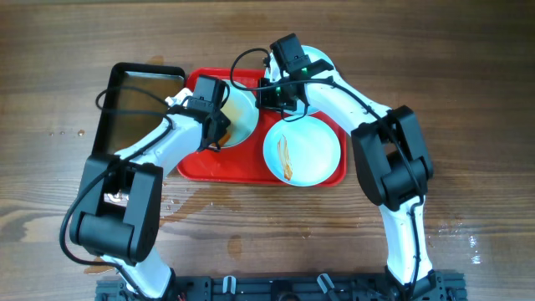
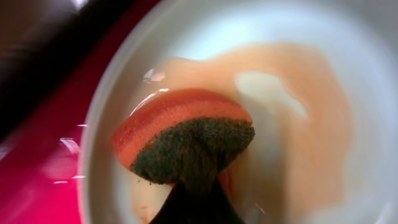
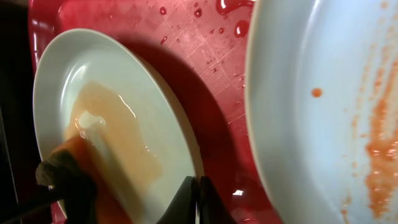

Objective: Clean dirty plates on tray and stack at the side
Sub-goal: 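Scrub the left plate with the sponge while the right gripper holds it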

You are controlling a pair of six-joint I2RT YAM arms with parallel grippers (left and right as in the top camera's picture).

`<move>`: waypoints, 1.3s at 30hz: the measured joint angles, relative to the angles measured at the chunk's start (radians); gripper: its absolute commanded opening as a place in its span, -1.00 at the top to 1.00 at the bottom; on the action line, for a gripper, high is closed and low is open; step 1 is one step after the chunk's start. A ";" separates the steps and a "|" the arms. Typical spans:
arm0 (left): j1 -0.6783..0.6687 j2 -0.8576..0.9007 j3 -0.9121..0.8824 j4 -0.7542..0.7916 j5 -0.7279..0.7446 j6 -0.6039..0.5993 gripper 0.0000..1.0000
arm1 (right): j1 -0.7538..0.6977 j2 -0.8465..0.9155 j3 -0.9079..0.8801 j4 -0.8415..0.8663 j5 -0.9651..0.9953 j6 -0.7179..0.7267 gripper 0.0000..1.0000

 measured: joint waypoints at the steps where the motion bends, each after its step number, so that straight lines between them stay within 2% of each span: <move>1: 0.001 0.000 -0.001 0.015 0.026 0.030 0.92 | -0.002 0.000 0.000 0.000 0.000 0.000 0.91; 4: -0.001 0.003 -0.006 0.066 0.097 0.118 0.92 | -0.003 0.000 0.000 -0.004 0.000 0.000 0.91; 8: -0.006 0.006 -0.014 0.108 0.080 0.162 0.92 | -0.003 0.000 0.000 -0.004 -0.001 -0.003 0.91; 14: -0.024 0.013 -0.014 0.117 -0.077 0.138 0.92 | 0.006 0.000 0.000 -0.006 -0.008 -0.003 0.91; 20: -0.025 0.012 -0.014 0.114 -0.074 0.139 0.92 | 0.006 0.000 0.000 -0.011 -0.008 -0.003 0.90; 23: -0.018 0.000 -0.014 0.106 -0.035 0.170 0.92 | 0.006 0.000 0.000 -0.010 -0.021 -0.021 0.67; 28: -0.018 -0.056 -0.019 0.074 0.029 0.208 0.92 | 0.005 0.000 0.000 -0.004 -0.060 -0.045 0.50; 32: -0.018 -0.122 -0.019 0.045 0.044 0.216 0.92 | 0.003 0.000 0.000 -0.014 -0.080 -0.046 0.21; 39: 0.005 -0.188 -0.019 -0.032 0.057 0.223 0.92 | 0.003 0.000 0.000 -0.019 -0.083 -0.051 0.17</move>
